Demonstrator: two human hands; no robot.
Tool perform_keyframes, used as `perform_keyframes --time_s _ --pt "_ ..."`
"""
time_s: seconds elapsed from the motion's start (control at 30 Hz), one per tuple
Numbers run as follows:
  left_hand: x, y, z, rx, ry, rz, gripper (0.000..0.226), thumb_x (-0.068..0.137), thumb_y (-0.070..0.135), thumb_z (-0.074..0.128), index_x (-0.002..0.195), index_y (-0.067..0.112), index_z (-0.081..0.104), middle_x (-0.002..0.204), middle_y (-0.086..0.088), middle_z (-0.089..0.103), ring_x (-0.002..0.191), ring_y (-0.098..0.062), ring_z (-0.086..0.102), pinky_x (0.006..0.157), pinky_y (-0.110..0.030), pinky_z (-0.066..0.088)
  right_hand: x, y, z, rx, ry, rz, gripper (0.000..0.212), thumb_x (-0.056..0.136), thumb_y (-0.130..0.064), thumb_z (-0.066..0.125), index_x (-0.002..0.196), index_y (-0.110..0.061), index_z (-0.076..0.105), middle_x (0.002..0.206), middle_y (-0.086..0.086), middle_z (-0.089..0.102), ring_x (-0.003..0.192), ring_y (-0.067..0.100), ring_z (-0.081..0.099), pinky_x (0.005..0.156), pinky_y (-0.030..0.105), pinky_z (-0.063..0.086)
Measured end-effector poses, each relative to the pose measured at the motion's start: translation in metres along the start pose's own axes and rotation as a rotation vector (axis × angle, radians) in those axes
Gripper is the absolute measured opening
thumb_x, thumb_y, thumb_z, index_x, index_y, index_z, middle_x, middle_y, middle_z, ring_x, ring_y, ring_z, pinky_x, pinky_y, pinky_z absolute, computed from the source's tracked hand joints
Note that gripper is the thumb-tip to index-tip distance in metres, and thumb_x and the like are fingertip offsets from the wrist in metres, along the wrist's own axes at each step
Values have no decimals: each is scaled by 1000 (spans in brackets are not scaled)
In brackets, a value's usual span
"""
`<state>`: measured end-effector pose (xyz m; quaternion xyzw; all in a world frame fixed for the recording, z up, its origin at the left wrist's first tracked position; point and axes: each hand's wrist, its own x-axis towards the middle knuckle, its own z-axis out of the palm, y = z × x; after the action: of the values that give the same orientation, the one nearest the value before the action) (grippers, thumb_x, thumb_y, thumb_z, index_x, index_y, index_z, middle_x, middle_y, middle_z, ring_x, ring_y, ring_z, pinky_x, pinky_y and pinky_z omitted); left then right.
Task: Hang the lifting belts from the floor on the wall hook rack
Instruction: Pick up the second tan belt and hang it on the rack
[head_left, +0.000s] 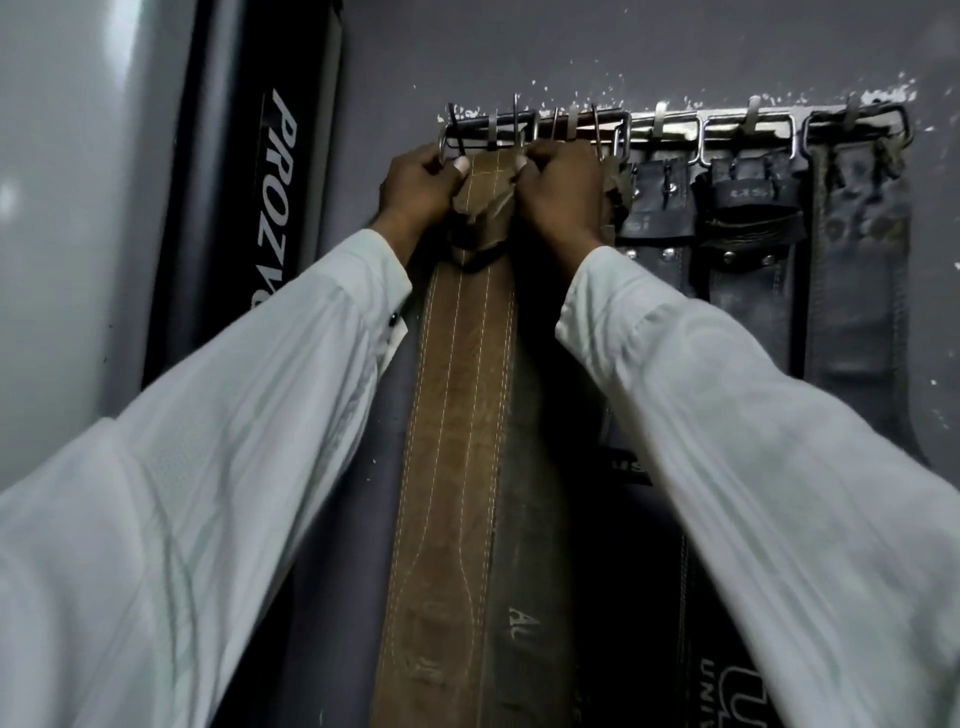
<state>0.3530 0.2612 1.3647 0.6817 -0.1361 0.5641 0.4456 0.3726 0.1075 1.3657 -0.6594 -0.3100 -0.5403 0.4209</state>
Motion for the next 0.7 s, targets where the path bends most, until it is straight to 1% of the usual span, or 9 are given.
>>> perform_keyframes --time_s 0.07,0.17,0.27,0.3,0.37,0.47,0.53,0.6,0.7 --pt "-12 -3 2 -62 -12 0 27 88 46 54 100 28 70 107 2 73 109 -20 68 103 -41 50 -11 -1 4 12 15 37 32 96 -29 56 110 -7 73 120 15 68 117 29 58 94 27 39" --pt "-35 1 1 -107 -79 -27 50 96 57 41 120 23 69 121 1 71 114 -15 65 108 -39 47 -30 -6 4 -2 47 29 31 99 -23 53 117 -6 71 123 16 66 122 28 54 97 26 32" --pt "-60 -7 0 -169 -105 -40 67 93 65 39 139 18 54 138 -2 61 128 -16 57 113 -39 43 -55 -10 -2 16 60 64 29 99 -20 53 116 -6 71 121 16 68 116 30 59 91 28 39" --pt "-71 -12 -1 -193 -107 -64 68 93 62 43 144 17 46 143 -5 56 131 -18 54 113 -39 42 -63 -9 -5 18 58 98 27 97 -19 56 114 -6 72 119 16 69 113 30 62 88 29 44" --pt "-97 -24 -3 -247 -145 -93 63 95 42 57 149 18 37 146 -5 52 131 -20 54 109 -37 46 -80 -2 -7 12 26 164 25 92 -21 63 111 -8 73 113 13 73 104 27 68 81 28 49" --pt "-140 -44 -3 -254 -177 -141 76 91 22 69 154 22 27 149 -4 48 131 -18 53 109 -35 46 -116 6 -10 45 -68 248 26 87 -23 71 111 -13 74 107 5 75 97 19 71 78 19 47" --pt "-165 -57 -3 -262 -160 -173 74 91 19 68 154 23 30 148 -4 50 131 -17 54 110 -38 46 -148 10 -13 82 -102 305 27 87 -22 73 112 -15 75 108 5 76 99 18 70 81 17 45" --pt "-186 -68 -3 -269 -155 -209 75 88 22 68 153 27 31 149 -2 50 132 -18 53 111 -44 45 -178 12 -19 86 -114 359 26 87 -23 73 112 -15 75 109 5 76 100 17 70 83 16 42" --pt "-221 -81 -6 -235 -157 -285 74 89 24 66 152 35 29 150 1 49 132 -17 53 110 -45 46 -219 15 -25 76 -190 426 22 90 -22 71 110 -14 76 108 5 76 97 13 68 83 15 41"
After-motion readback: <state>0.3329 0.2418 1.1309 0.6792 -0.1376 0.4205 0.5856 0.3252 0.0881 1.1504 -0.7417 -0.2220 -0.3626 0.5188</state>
